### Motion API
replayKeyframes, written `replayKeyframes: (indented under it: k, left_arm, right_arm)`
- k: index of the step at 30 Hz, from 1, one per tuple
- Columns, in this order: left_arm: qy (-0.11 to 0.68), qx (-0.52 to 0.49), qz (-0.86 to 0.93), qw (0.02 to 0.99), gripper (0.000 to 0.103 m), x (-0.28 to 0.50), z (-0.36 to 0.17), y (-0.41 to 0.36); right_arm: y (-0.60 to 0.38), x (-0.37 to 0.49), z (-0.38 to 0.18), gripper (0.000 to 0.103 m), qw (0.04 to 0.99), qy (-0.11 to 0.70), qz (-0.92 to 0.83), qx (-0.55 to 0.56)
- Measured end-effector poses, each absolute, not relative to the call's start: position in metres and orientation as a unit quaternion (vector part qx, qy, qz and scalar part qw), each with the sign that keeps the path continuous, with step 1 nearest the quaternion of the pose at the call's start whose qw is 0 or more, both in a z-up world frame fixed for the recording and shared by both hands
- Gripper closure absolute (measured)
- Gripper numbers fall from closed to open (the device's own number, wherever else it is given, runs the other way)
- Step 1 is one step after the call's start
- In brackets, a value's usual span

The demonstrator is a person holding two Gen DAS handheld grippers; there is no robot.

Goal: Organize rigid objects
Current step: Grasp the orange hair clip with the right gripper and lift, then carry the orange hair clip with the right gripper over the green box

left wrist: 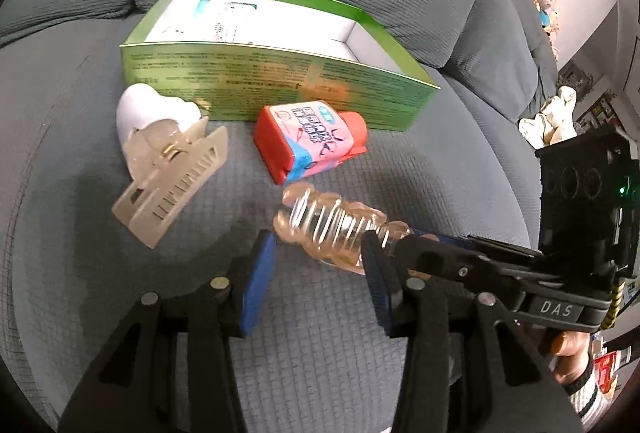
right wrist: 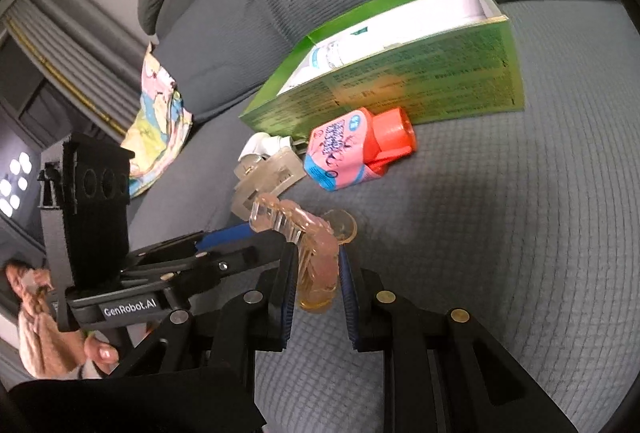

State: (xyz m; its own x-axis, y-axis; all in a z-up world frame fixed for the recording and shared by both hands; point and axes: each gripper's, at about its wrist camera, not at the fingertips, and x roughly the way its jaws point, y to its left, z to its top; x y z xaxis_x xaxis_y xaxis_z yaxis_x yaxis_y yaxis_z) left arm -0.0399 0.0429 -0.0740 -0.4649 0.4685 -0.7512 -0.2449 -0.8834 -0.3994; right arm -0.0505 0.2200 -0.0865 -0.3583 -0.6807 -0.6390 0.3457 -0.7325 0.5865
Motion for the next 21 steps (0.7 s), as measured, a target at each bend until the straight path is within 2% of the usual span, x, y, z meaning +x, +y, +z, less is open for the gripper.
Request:
replayKeyframes:
  k: [2,7,10,12,13,18,21]
  left_arm:
    - [-0.109,-0.471,0.848,0.216,0.069,-0.04,-0.071,0.049]
    - [-0.108,-0.472,0.845,0.227,0.068,-0.048,-0.068,0.055]
    - [-0.113,-0.472,0.846,0.221,0.063,-0.055,-0.068,0.056]
    - [-0.124,-0.474,0.843,0.22,0.055,-0.06,-0.069,0.056]
    - [-0.128,-0.474,0.843,0.22,0.055,-0.061,-0.07,0.056]
    - [-0.133,-0.485,0.839,0.208,0.058,-0.064,-0.077,0.057]
    - [-0.128,-0.485,0.839,0.211,0.063,-0.059,-0.076,0.058]
  right_arm:
    - [0.222,-0.05,-0.088,0.08,0.311,-0.179,-0.807,0.469]
    - [0.227,-0.049,-0.091,0.08,0.309,-0.189,-0.802,0.475]
    - [0.226,-0.049,-0.092,0.08,0.313,-0.19,-0.8,0.475]
    - [0.222,-0.049,-0.092,0.08,0.316,-0.18,-0.801,0.475]
    - [0.22,-0.049,-0.091,0.08,0.318,-0.176,-0.801,0.475]
    - [0.209,-0.05,-0.094,0.08,0.325,-0.152,-0.801,0.479]
    - [0.206,-0.049,-0.101,0.08,0.323,-0.15,-0.799,0.484]
